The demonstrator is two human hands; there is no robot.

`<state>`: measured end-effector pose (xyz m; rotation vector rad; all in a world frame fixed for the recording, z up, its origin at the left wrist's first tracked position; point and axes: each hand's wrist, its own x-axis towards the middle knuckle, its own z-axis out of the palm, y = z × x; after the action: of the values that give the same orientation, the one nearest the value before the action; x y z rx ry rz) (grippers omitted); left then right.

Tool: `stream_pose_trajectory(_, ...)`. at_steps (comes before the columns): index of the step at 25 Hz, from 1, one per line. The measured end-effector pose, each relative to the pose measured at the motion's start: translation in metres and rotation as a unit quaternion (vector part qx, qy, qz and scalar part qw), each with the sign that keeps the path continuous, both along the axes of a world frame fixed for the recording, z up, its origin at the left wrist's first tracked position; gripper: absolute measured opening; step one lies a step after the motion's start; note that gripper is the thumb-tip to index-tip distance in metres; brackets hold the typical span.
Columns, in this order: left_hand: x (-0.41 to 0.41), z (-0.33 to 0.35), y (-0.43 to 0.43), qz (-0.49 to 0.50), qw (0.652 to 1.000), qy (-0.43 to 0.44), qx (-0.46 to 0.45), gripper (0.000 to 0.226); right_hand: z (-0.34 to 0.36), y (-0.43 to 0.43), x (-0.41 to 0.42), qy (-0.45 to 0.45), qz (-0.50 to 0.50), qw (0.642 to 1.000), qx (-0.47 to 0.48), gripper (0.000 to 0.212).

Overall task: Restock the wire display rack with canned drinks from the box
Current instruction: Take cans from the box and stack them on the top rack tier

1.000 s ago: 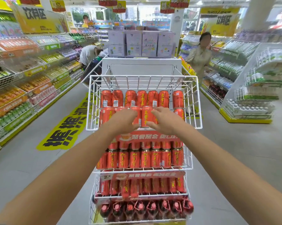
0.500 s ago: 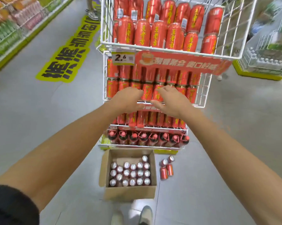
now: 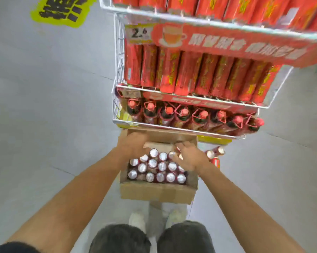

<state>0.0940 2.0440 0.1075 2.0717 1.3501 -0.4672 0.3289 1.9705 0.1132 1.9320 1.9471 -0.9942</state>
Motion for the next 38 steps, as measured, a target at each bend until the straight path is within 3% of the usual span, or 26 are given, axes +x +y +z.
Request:
stream_pose_trajectory(7, 0.021, -0.266, 0.02, 0.01, 1.0, 0.001, 0.004, 0.048, -0.255, 0.026, 0.029, -0.043, -0.067, 0.997, 0.017, 0.047)
stream_pose_trajectory(11, 0.033, -0.359, 0.023, 0.014, 1.0, -0.004, -0.011, 0.055, -0.347, 0.043, 0.043, -0.061, -0.14, 0.988, 0.033, 0.053)
stream_pose_trajectory(16, 0.035, -0.42, 0.018, -0.01, 1.0, -0.022, -0.011, 0.06, -0.401, 0.054, 0.042, -0.064, -0.205, 0.974, 0.071, 0.055)
stream_pose_trajectory(23, 0.037, -0.43, 0.016, 0.037, 0.998, -0.048, 0.015, 0.054, -0.418, 0.05, 0.046, -0.074, -0.207, 0.967, 0.131, 0.056)
stream_pose_trajectory(27, 0.035, -0.397, 0.023, 0.109, 0.991, -0.072, 0.003, 0.064, -0.389, 0.047, 0.046, -0.057, -0.206, 0.965, 0.153, 0.053)
stream_pose_trajectory(30, 0.032, -0.313, 0.027, 0.125, 0.986, -0.108, -0.002, 0.061, -0.31, 0.046, 0.045, -0.018, -0.182, 0.97, 0.163, 0.054)
stream_pose_trajectory(35, 0.03, -0.096, 0.036, 0.078, 0.98, -0.18, 0.021, 0.05, -0.085, 0.049, 0.034, 0.067, -0.093, 0.977, 0.181, 0.053)
stream_pose_trajectory(38, 0.035, 0.088, 0.049, 0.026, 0.977, -0.206, 0.051, 0.05, 0.09, 0.052, 0.03, 0.079, -0.046, 0.974, 0.206, 0.051)
